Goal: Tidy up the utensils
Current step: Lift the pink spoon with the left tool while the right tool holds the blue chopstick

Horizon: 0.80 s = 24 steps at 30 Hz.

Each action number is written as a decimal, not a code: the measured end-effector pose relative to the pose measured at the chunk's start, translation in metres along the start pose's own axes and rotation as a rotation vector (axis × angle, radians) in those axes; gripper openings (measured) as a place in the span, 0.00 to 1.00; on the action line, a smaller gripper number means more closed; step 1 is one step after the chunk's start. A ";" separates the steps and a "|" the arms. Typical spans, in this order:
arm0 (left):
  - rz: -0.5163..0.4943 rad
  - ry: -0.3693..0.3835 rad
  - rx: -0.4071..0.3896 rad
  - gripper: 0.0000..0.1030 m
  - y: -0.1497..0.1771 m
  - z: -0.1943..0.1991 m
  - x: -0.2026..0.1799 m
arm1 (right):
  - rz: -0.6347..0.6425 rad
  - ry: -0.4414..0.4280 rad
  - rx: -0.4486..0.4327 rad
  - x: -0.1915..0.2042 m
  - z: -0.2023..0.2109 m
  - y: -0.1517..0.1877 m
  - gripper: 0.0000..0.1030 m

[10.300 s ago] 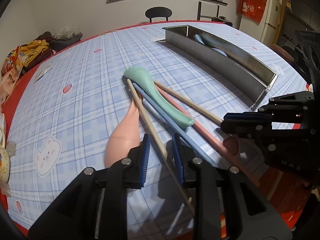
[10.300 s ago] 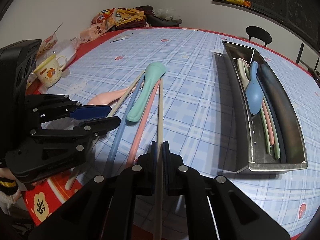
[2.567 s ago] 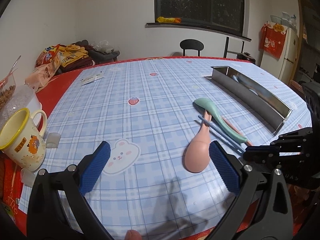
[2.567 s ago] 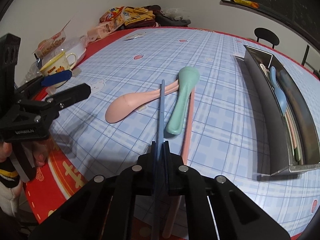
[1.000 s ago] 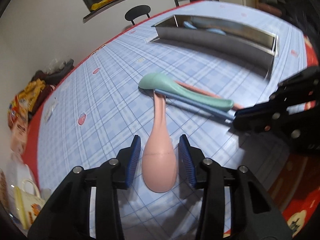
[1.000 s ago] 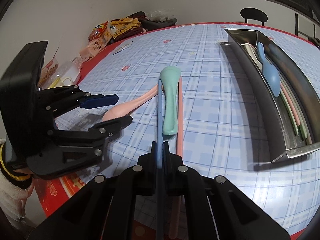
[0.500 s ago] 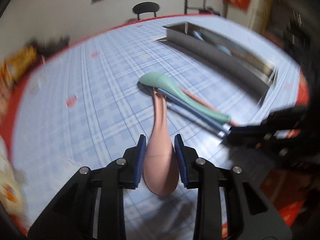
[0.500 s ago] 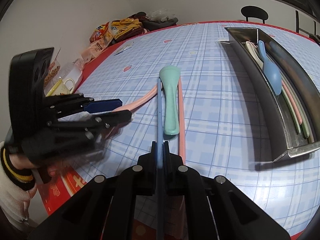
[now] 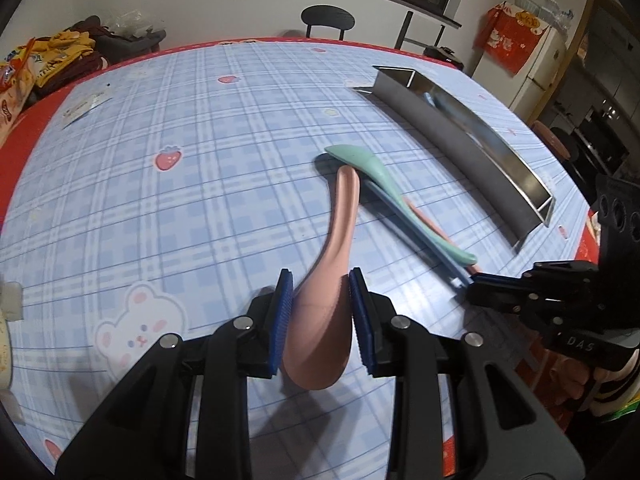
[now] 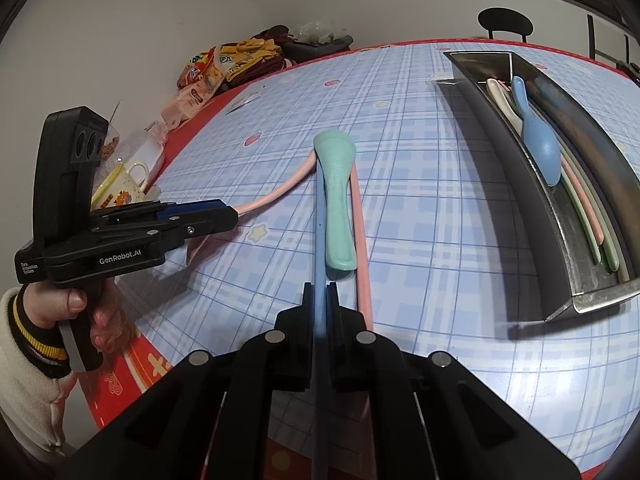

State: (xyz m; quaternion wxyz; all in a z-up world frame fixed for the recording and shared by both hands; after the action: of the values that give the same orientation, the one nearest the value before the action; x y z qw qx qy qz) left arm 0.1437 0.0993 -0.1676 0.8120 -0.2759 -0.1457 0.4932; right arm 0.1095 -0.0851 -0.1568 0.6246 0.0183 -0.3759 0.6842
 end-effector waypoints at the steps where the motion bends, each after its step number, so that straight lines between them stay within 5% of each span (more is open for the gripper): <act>1: -0.005 -0.006 0.003 0.31 0.000 0.001 0.001 | 0.001 0.000 0.000 0.000 0.000 0.000 0.06; 8: 0.000 -0.030 0.019 0.31 0.002 0.005 0.012 | 0.002 -0.001 0.002 0.000 0.000 0.000 0.06; 18: 0.341 0.199 -0.067 0.30 0.024 0.008 0.063 | 0.000 -0.003 0.002 0.001 0.000 0.001 0.06; 24: 0.349 0.147 -0.057 0.22 0.031 0.009 0.071 | -0.001 -0.005 0.003 0.001 0.000 0.001 0.06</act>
State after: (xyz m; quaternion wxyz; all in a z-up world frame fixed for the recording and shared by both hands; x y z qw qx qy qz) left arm 0.1500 0.1761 -0.1814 0.7145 -0.3549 -0.0498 0.6008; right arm 0.1086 -0.0841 -0.1570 0.6240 0.0207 -0.3765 0.6845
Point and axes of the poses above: each gripper's, at about its wrist camera, not at the fingertips, and z roughly against the way its jaws point, x to its left, y to its underside, the point moved 2 cm from there along -z, roughly the way its jaws point, and after that the axes turned 12 degrees about -z, right-handed, at the moved point
